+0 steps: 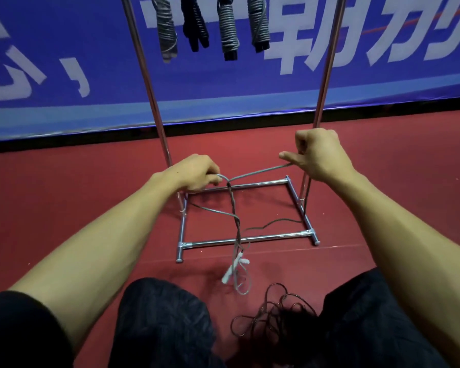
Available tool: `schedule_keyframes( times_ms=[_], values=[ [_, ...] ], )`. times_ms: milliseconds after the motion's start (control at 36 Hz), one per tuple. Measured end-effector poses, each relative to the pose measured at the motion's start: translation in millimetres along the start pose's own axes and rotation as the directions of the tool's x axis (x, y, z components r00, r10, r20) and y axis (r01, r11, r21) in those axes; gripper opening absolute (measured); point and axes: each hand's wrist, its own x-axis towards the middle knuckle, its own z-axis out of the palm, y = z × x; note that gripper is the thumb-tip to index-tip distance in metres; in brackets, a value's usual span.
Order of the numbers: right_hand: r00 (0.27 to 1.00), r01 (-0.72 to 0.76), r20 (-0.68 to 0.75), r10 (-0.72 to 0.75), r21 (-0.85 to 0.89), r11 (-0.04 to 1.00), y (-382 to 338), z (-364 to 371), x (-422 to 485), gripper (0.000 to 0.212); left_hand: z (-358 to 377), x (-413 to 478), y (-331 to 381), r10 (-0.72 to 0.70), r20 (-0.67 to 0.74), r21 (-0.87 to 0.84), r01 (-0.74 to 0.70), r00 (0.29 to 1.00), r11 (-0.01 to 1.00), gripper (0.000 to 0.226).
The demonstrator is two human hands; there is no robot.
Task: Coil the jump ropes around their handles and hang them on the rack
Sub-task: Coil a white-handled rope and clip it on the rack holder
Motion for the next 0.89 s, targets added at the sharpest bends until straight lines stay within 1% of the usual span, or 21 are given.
schedule_keyframes(
  times_ms=[56, 83, 139, 194, 250, 333, 361, 389, 417, 444, 500, 528, 556, 583, 611, 667, 694, 722, 778, 833, 889],
  values=[
    [0.997, -0.072, -0.032, 0.071, -0.037, 0.997, 11, 1, -4, 0.051, 0, -3, -9, -0.044, -0.074, -0.25, 0.024, 0.996, 0.968, 0.026],
    [0.994, -0.108, -0.011, 0.107, -0.052, 0.993, 15, 1, -6, 0.049, -1, -4, -11, -0.062, -0.114, -0.367, 0.016, 0.992, 0.93, 0.027],
    [0.984, -0.119, 0.128, 0.127, -0.067, 0.991, 17, 2, -8, 0.043, -5, -7, -4, -0.059, -0.193, -0.501, -0.046, 0.979, 0.864, 0.028],
    [0.955, -0.075, 0.285, 0.083, -0.036, 0.996, 12, 8, -7, 0.037, -11, -5, 13, -0.025, -0.265, -0.524, -0.122, 0.964, 0.843, 0.027],
    [0.935, -0.036, 0.355, 0.02, 0.038, 0.999, -3, 13, -7, 0.035, -17, 0, 31, -0.01, -0.315, -0.533, -0.169, 0.949, 0.829, 0.027],
    [0.937, -0.003, 0.349, -0.033, 0.101, 0.995, -24, 18, -3, 0.057, -20, 6, 46, 0.029, -0.335, -0.518, -0.21, 0.942, 0.829, 0.026],
    [0.939, 0.017, 0.338, -0.064, 0.14, 0.99, -31, 19, -2, 0.055, -20, 8, 48, 0.042, -0.335, -0.508, -0.218, 0.941, 0.833, 0.027],
    [0.941, 0.019, 0.324, -0.099, 0.241, 0.97, -37, 20, -2, 0.042, -20, 9, 49, 0.045, -0.339, -0.505, -0.222, 0.94, 0.834, 0.029],
    [0.945, -0.004, 0.304, -0.118, 0.372, 0.928, -41, 20, -1, 0.025, -19, 10, 49, 0.036, -0.346, -0.51, -0.22, 0.937, 0.831, 0.032],
    [0.951, -0.065, 0.294, -0.099, 0.502, 0.863, -44, 19, 1, 0.016, -18, 11, 49, 0.015, -0.357, -0.525, -0.214, 0.934, 0.823, 0.033],
    [0.936, -0.283, 0.351, 0.034, 0.689, 0.668, -50, 13, 3, 0.025, -15, 13, 46, -0.045, -0.379, -0.569, -0.195, 0.924, 0.799, 0.035],
    [0.916, -0.366, 0.392, 0.087, 0.724, 0.585, -51, 11, 4, 0.026, -14, 14, 44, -0.076, -0.385, -0.58, -0.177, 0.92, 0.795, 0.036],
    [0.901, -0.405, 0.418, 0.116, 0.716, 0.568, -52, 9, 5, 0.027, -13, 14, 44, -0.1, -0.386, -0.584, -0.159, 0.917, 0.796, 0.036],
    [0.894, -0.414, 0.429, 0.125, 0.69, 0.594, -53, 7, 6, 0.035, -12, 15, 43, -0.116, -0.387, -0.584, -0.146, 0.915, 0.799, 0.037],
    [0.901, -0.384, 0.418, 0.113, 0.649, 0.657, -53, 9, 7, 0.041, -10, 15, 43, -0.125, -0.383, -0.588, -0.137, 0.915, 0.797, 0.037],
    [0.945, -0.21, 0.324, 0.04, 0.511, 0.834, -56, 14, 8, 0.037, -8, 12, 45, -0.131, -0.372, -0.611, -0.136, 0.919, 0.78, 0.037],
    [0.965, -0.116, 0.263, 0.003, 0.414, 0.903, -57, 18, 8, 0.034, -7, 12, 43, -0.139, -0.37, -0.611, -0.128, 0.919, 0.781, 0.037],
    [0.977, -0.057, 0.211, -0.016, 0.334, 0.941, -55, 22, 9, 0.03, -5, 11, 40, -0.155, -0.368, -0.598, -0.105, 0.917, 0.795, 0.037],
    [0.99, -0.011, 0.137, -0.03, 0.292, 0.956, -50, 26, 9, 0.026, 1, 10, 27, -0.198, -0.38, -0.55, -0.049, 0.904, 0.833, 0.039],
    [0.997, 0.011, 0.073, -0.035, 0.309, 0.951, -42, 25, 7, 0.025, 8, 5, 9, -0.274, -0.385, -0.5, 0.05, 0.882, 0.865, 0.044],
    [1.0, 0.014, 0.003, -0.016, 0.336, 0.942, -33, 23, 4, 0.023, 18, -2, -11, -0.353, -0.352, -0.47, 0.162, 0.867, 0.868, 0.046]
  ],
)
